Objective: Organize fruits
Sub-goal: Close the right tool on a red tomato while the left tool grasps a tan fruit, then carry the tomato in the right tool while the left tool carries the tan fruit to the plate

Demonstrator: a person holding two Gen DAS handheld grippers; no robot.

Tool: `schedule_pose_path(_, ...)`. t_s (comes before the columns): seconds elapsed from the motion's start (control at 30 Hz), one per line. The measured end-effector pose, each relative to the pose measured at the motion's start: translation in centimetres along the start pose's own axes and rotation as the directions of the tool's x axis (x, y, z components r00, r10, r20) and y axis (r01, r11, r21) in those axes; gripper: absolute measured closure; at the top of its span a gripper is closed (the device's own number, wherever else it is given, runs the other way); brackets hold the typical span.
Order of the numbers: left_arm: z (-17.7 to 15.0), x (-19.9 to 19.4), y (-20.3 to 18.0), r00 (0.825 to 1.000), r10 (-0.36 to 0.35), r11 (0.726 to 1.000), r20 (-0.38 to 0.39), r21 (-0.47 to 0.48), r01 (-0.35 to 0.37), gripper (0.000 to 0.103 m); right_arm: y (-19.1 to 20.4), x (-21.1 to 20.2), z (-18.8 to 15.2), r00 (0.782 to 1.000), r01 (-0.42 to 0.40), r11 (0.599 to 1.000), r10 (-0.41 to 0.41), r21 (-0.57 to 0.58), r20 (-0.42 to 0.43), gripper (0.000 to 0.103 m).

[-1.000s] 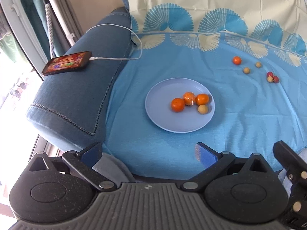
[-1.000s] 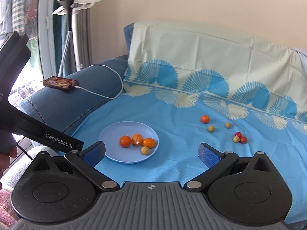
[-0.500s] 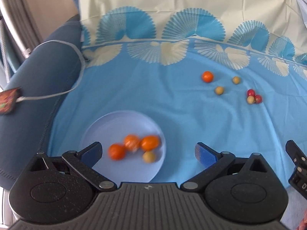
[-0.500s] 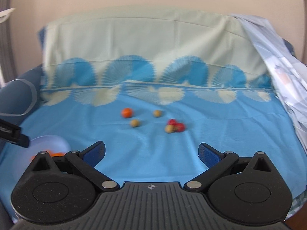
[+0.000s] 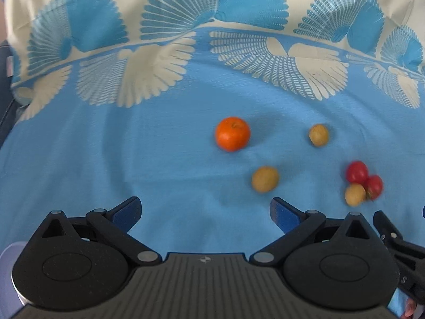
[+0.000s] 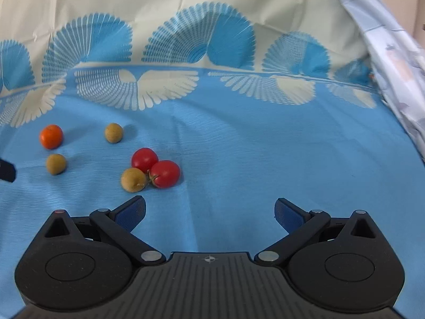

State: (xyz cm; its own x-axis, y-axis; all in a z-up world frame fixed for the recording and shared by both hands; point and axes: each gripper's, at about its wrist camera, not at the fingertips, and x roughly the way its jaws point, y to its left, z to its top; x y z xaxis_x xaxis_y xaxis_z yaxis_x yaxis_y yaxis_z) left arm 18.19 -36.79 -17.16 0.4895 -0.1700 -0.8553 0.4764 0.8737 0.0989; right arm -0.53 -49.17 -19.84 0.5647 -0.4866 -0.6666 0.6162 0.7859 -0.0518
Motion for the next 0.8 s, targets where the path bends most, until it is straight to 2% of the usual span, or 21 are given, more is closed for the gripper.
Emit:
schedule_pose_path(0.07, 1.1, 2.4, -0.9, 1.000, -0.006, 1.000, -0.018, 0.021, 0.007, 0.000, 0.4, 2.1, 0.5, 1.000, -0.030, 0.999, 0.030, -0.030, 0.007, 0.001)
schedule_pose_path(0.13, 1.7, 4.1, -1.2, 0.997, -0.071, 0.997, -0.043, 0.008, 0.072, 0.000, 0.9, 4.3, 0.8, 0.999, -0.045, 0.997, 0.045, -0.069, 0.006, 0.001)
schedule_pose_path(0.17, 2.0, 4.9, -1.5, 0.996, -0.056, 0.998, -0.076, 0.004, 0.057, 0.000, 1.0, 5.0, 0.8, 0.998, -0.055, 0.996, 0.056, -0.076, 0.004, 0.001)
schedule_pose_path(0.2, 2.0, 5.4, -1.7, 0.995, -0.051, 0.999, -0.081, 0.004, 0.052, 0.000, 1.0, 5.3, 0.6, 0.997, -0.061, 0.996, 0.063, -0.060, 0.038, 0.001)
schedule_pose_path(0.37, 1.6, 5.1, -1.8, 0.998, -0.052, 0.999, -0.037, -0.004, 0.052, 0.000, 1.1, 5.4, 0.5, 0.996, -0.060, 0.996, 0.064, -0.063, 0.061, 0.001)
schedule_pose_path(0.4, 1.6, 4.9, -1.7, 0.998, -0.057, 0.998, -0.041, -0.020, 0.056, 0.007, 1.2, 5.4, 0.5, 0.996, -0.057, 0.996, 0.061, -0.067, 0.061, 0.001)
schedule_pose_path(0.43, 1.4, 4.5, -1.7, 0.998, -0.062, 0.998, -0.032, -0.027, 0.061, 0.014, 1.3, 5.3, 0.5, 0.996, -0.058, 0.995, 0.063, -0.075, 0.065, 0.009)
schedule_pose_path(0.47, 1.3, 3.7, -1.8, 0.998, -0.068, 0.998, -0.018, -0.015, 0.067, 0.037, 1.5, 5.1, 0.5, 0.994, -0.074, 0.993, 0.081, -0.088, 0.075, 0.017)
schedule_pose_path(0.5, 1.2, 3.1, -2.1, 0.997, -0.079, 0.997, -0.013, 0.011, 0.079, 0.072, 1.7, 4.8, 0.5, 0.991, -0.091, 0.990, 0.100, -0.109, 0.087, 0.037)
schedule_pose_path(0.53, 1.1, 2.7, -2.2, 0.996, -0.088, 0.996, -0.018, 0.026, 0.089, 0.076, 2.1, 4.5, 0.5, 0.989, -0.103, 0.986, 0.115, -0.132, 0.089, 0.058)
schedule_pose_path(0.57, 1.1, 2.3, -2.1, 0.994, -0.103, 0.994, -0.021, 0.020, 0.104, 0.076, 2.5, 4.3, 0.6, 0.987, -0.124, 0.980, 0.137, -0.153, 0.083, 0.067)
schedule_pose_path(0.67, 0.6, 0.7, -1.9, 0.994, -0.112, 0.993, -0.001, 0.039, 0.112, 0.076, 3.3, 3.9, 1.0, 0.992, -0.104, 0.979, 0.115, -0.176, 0.054, 0.069)
schedule_pose_path(0.8, -0.8, -3.2, -1.1, 0.992, -0.127, 0.991, 0.004, 0.038, 0.127, 0.076, 1.6, 1.3, 1.3, 0.997, -0.074, 0.996, 0.074, -0.042, 0.011, 0.069)
